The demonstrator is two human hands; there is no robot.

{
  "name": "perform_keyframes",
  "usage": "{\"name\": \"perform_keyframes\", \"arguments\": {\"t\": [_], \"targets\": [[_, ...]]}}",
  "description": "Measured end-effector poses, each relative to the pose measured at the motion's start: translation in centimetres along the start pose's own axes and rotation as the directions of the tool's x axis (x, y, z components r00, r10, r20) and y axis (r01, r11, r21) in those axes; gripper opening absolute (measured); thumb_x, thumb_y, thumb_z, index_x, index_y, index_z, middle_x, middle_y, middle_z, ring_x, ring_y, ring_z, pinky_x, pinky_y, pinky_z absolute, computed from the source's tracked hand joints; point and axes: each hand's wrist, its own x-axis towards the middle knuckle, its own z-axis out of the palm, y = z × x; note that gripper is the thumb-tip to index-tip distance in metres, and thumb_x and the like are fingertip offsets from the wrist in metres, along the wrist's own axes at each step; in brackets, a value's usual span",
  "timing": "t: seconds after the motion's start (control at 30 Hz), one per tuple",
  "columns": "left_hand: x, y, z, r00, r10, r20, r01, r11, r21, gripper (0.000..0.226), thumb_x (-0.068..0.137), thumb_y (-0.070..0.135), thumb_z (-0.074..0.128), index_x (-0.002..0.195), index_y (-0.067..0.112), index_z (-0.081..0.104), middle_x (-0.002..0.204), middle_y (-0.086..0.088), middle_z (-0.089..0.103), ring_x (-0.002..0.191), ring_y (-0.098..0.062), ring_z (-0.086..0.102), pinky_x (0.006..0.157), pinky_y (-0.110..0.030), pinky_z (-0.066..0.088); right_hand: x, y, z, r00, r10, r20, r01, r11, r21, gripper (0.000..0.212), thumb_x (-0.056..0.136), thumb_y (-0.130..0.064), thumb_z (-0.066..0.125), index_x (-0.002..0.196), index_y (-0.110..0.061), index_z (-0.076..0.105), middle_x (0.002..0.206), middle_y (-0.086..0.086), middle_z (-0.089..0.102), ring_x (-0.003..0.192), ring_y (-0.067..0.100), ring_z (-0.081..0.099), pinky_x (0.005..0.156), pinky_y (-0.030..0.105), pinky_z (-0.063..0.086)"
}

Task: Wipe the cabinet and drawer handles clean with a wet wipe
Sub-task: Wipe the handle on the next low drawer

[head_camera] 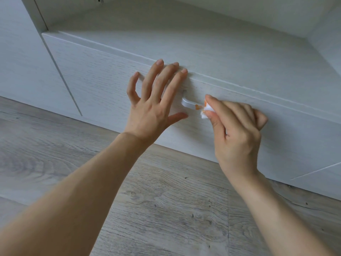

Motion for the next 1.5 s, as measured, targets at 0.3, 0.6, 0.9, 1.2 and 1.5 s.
{"name": "perform_keyframes", "arguments": {"t": [0.3,0.6,0.9,1.2,1.5], "targets": [[0.0,0.1,0.1,1.0,-0.001,-0.019,0.001,1.0,0.003,0.091,0.074,0.058,0.071,0.142,0.018,0.026,0.144,-0.007,0.045,0.137,-0.023,0.023,0.105,-0.048,0.016,0.2,-0.9,0.5,0.999,0.048,-0.008,-0.048,0.999,0.004,0.016,0.093,-0.024,0.059,0.096,-0.016,0.073,0.088,-0.008,0.071,0.079,0.014,0.058,0.077,0.035,0.029],[0.1,0.1,-0.1,1.0,-0.001,-0.022,0.001,1.0,0.002,0.088,0.076,0.057,0.071,0.142,0.018,0.027,0.144,-0.005,0.045,0.137,-0.022,0.024,0.105,-0.048,0.017,0.1,-0.7,0.8,0.997,0.077,-0.032,-0.071,0.987,0.143,0.015,0.089,-0.014,0.065,0.099,-0.005,0.072,0.09,0.004,0.071,0.081,0.02,0.058,0.08,0.026,0.039],[0.1,-0.1,-0.5,1.0,0.009,0.021,-0.008,0.999,-0.033,0.09,0.075,0.053,0.073,0.142,0.019,0.025,0.146,-0.006,0.043,0.138,-0.021,0.021,0.105,-0.047,0.015,0.5,-0.4,0.6,1.0,0.007,-0.007,-0.006,0.993,0.121,0.018,0.093,-0.014,0.059,0.097,-0.003,0.072,0.09,0.007,0.071,0.083,0.02,0.055,0.083,0.022,0.04],[0.1,-0.3,-0.7,0.998,0.025,0.053,-0.024,1.0,-0.016,0.091,0.075,0.053,0.071,0.143,0.02,0.021,0.147,-0.005,0.041,0.138,-0.02,0.018,0.106,-0.047,0.014,0.2,-0.6,0.8,0.999,-0.024,-0.03,0.026,0.997,0.066,0.017,0.092,-0.014,0.06,0.1,-0.005,0.072,0.087,0.003,0.072,0.081,0.017,0.052,0.074,0.03,0.039],[0.1,-0.5,-0.3,1.0,0.023,-0.01,-0.023,1.0,0.019,0.086,0.078,0.059,0.068,0.143,0.021,0.025,0.145,-0.002,0.044,0.137,-0.019,0.025,0.105,-0.046,0.018,0.7,-0.7,1.1,0.998,-0.05,-0.033,0.052,0.996,0.078,0.015,0.091,-0.013,0.063,0.099,-0.006,0.073,0.087,0.002,0.072,0.08,0.016,0.055,0.074,0.03,0.039]]}}
